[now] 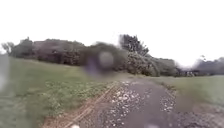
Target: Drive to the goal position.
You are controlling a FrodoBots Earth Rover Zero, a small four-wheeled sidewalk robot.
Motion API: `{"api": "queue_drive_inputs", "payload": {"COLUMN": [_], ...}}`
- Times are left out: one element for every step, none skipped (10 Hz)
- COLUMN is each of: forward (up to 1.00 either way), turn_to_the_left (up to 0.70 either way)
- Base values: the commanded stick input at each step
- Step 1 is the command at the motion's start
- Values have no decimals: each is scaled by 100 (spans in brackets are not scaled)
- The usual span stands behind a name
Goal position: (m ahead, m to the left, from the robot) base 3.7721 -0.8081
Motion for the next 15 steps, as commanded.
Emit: {"api": "queue_drive_inputs", "payload": {"forward": [50, 50, 50, 50, 50, 50, 50, 50, 50, 50, 50, 50, 50, 50, 50], "turn_to_the_left": [-1, -1, -1, -12, -42, -49, -51, -51, -51, -51, -51, -51, -51, -51, -51]}}
